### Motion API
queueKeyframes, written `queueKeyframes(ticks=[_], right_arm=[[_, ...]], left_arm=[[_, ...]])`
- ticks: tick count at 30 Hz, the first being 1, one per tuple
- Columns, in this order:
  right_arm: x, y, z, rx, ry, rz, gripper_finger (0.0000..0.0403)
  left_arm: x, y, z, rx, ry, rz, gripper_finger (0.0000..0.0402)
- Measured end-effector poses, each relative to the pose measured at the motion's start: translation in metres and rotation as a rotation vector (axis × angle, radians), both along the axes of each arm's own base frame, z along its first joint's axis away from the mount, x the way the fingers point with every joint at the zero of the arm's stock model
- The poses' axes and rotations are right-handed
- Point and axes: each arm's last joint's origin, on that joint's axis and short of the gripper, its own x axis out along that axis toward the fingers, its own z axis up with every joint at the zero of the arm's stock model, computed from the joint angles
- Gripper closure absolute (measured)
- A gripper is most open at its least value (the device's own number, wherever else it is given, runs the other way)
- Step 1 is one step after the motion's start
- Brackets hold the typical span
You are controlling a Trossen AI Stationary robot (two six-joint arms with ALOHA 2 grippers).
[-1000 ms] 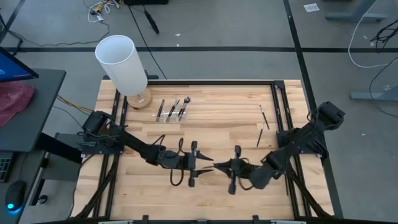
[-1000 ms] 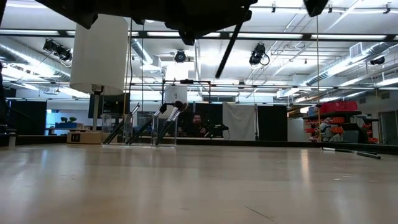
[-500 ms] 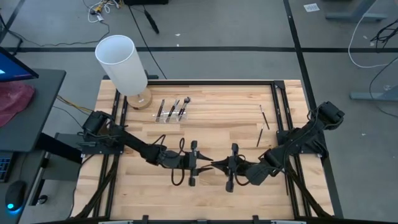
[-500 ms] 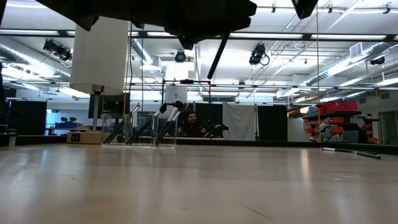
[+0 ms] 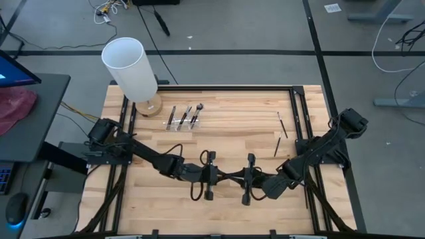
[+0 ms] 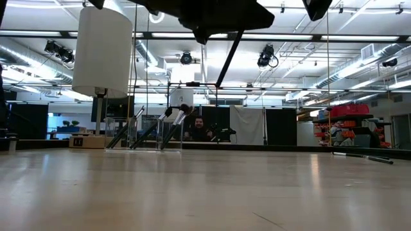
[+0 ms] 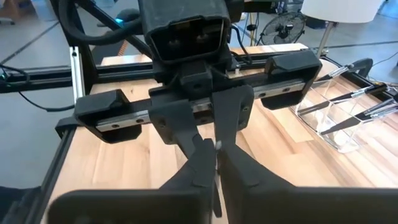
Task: Put items in baskets/containers
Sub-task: Put the eyeshadow brush into the transparent organizer
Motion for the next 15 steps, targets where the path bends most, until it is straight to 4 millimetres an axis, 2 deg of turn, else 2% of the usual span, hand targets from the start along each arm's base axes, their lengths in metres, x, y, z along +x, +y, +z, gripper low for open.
queueKeyframes(ticks=[6,11,15], right_arm=[[-0.007,0.005,0.002,-0.005,0.007,0.022,0.0328],[-0.017,0.011,0.007,-0.005,0.010,0.056,0.0270],[-0.023,0.016,0.006,0.015,0.029,0.066,0.0242]], left_arm=[[-0.005,-0.006,-0.006,-0.008,0.040,-0.006,0.0390],[-0.019,-0.009,-0.025,-0.036,0.096,0.040,0.0390],[-0.035,-0.007,-0.045,-0.089,0.127,0.112,0.0390]])
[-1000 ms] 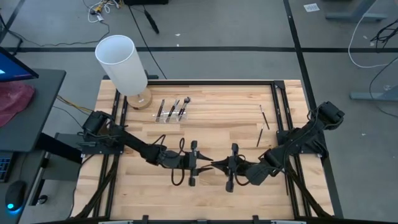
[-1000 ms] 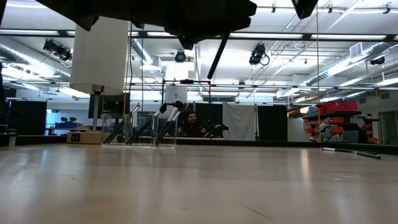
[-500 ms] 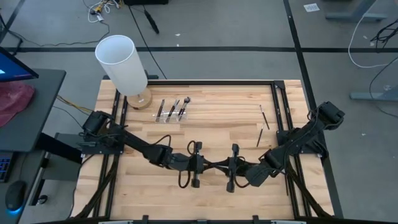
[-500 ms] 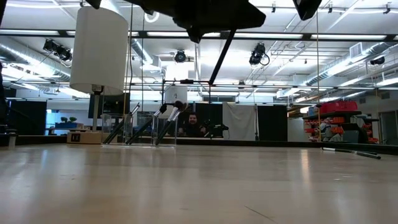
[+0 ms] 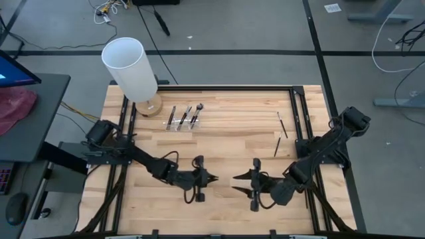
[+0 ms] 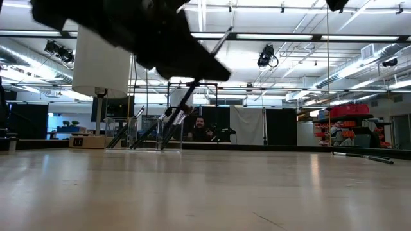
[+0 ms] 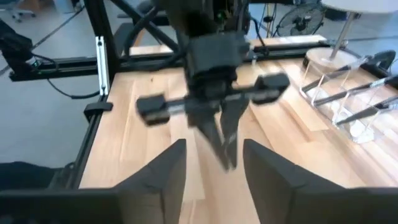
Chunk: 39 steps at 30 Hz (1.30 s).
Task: Put items in baskets/containers
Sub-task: Put the eyeshadow brush into the transparent organizer
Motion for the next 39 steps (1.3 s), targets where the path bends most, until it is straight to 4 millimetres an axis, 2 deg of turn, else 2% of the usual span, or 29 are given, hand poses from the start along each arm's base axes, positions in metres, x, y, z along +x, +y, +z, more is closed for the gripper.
queueKeyframes(ticks=[4,8,12,15,21,26,29,31,34,39], right_arm=[[-0.005,0.001,-0.006,0.030,0.042,-0.013,0.0237],[-0.013,0.002,-0.019,0.037,0.086,-0.017,0.0245],[-0.020,-0.002,-0.038,0.103,0.066,-0.029,0.0256],[-0.024,-0.007,-0.052,0.165,0.004,-0.029,0.0264],[-0.029,-0.018,-0.061,0.254,-0.140,-0.019,0.0274],[-0.028,-0.020,-0.057,0.255,-0.190,-0.011,0.0278],[-0.028,-0.020,-0.056,0.252,-0.205,-0.006,0.0278],[-0.028,-0.020,-0.056,0.249,-0.204,-0.003,0.0278],[-0.028,-0.020,-0.056,0.244,-0.203,-0.002,0.0278],[-0.027,-0.020,-0.055,0.236,-0.205,-0.001,0.0278]], left_arm=[[-0.017,0.008,-0.008,-0.072,-0.093,0.071,0.0390],[-0.038,0.022,-0.004,-0.137,-0.215,0.134,0.0390],[-0.058,0.048,0.008,-0.164,-0.317,0.256,0.0390],[-0.065,0.073,0.023,-0.171,-0.381,0.330,0.0390],[-0.061,0.132,0.045,-0.119,-0.440,0.389,0.0389],[-0.062,0.183,0.042,-0.041,-0.404,0.543,0.0390],[-0.066,0.205,0.039,0.019,-0.364,0.616,0.0389],[-0.068,0.217,0.038,0.023,-0.356,0.649,0.0388],[-0.070,0.230,0.033,-0.002,-0.328,0.612,0.0389],[-0.066,0.237,0.018,-0.039,-0.270,0.584,0.0387]])
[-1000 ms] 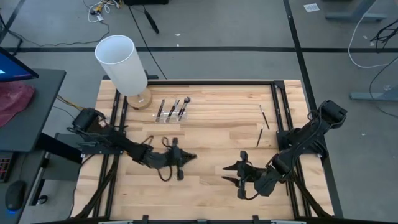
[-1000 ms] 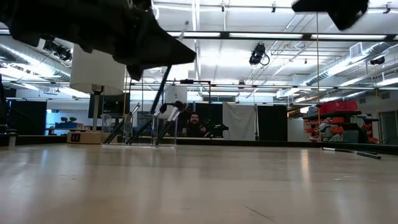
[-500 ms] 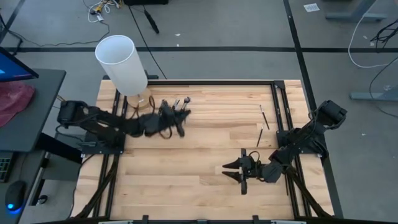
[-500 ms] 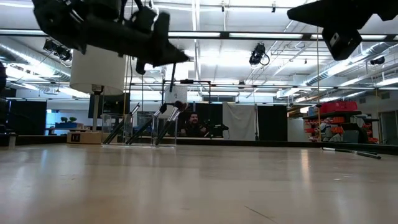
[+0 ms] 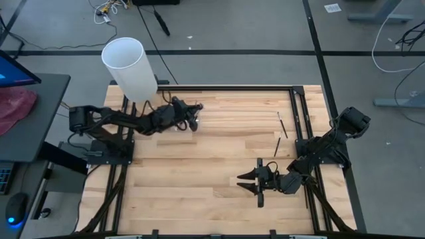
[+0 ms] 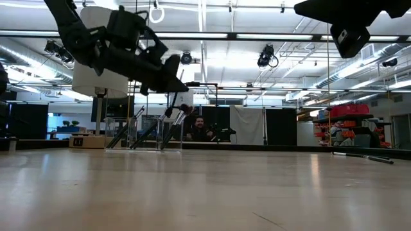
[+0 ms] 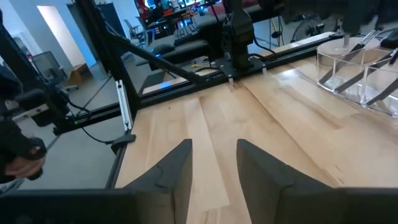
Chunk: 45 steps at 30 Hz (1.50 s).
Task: Put items in baskets/containers
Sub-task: Put the eyeshadow brush into the transparent organizer
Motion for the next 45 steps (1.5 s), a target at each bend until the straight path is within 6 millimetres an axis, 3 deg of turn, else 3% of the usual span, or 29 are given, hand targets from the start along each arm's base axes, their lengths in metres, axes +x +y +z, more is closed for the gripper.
queueKeyframes(ticks=[8,27,33,38,45], right_arm=[[0.000,0.000,0.000,0.004,-0.002,0.000,0.0278],[0.000,0.000,0.000,0.006,-0.002,0.000,0.0278],[0.000,0.000,0.000,0.006,-0.002,0.000,0.0278],[0.000,0.000,0.000,0.004,-0.002,0.000,0.0278],[0.003,-0.004,-0.002,-0.019,0.021,-0.019,0.0278]], left_arm=[[0.008,0.000,-0.026,0.017,0.110,-0.017,0.0387],[0.006,0.000,-0.035,-0.030,0.163,0.008,0.0340],[0.001,-0.001,-0.016,0.025,0.137,0.011,0.0293],[-0.006,-0.006,0.011,0.070,0.057,0.008,0.0263],[-0.008,-0.043,0.050,0.182,0.012,-0.129,0.0258]])
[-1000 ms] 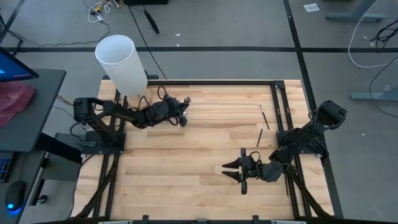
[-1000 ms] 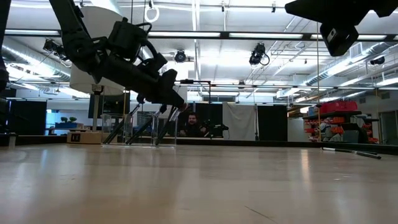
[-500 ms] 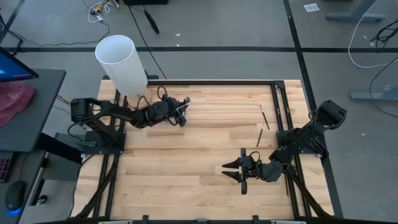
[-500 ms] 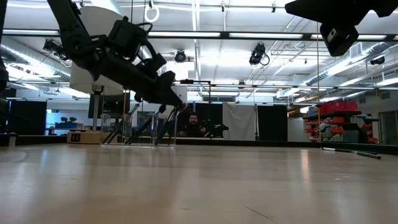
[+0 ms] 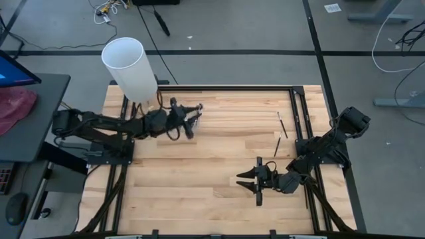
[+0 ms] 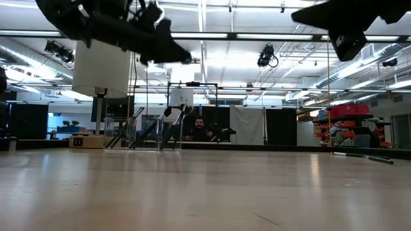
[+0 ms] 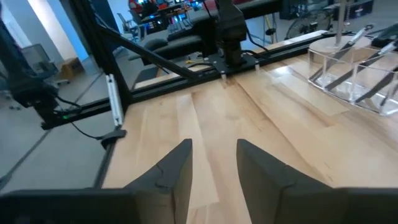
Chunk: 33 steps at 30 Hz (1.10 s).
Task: Put items in baskets/containers
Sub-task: Put the eyeshadow brush into the transparent organizer
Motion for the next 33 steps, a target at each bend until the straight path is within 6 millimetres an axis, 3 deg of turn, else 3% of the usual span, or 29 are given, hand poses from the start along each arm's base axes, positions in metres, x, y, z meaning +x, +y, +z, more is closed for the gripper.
queueKeyframes(ticks=[6,12,17,25,33], right_arm=[[0.003,-0.008,-0.007,-0.007,0.058,-0.037,0.0278],[-0.001,-0.016,-0.015,0.018,0.167,-0.086,0.0278],[-0.024,-0.036,-0.018,0.132,0.358,-0.216,0.0278],[-0.075,-0.076,-0.018,0.315,0.754,-0.486,0.0269],[-0.095,-0.088,-0.026,0.345,0.933,-0.635,0.0175]], left_arm=[[0.009,-0.052,0.008,0.013,0.081,-0.161,0.0276],[0.007,-0.103,-0.011,-0.035,0.158,-0.272,0.0290],[0.007,-0.134,-0.030,-0.087,0.201,-0.342,0.0297],[0.012,-0.152,-0.063,-0.139,0.268,-0.338,0.0305],[0.019,-0.154,-0.078,-0.165,0.265,-0.324,0.0308]])
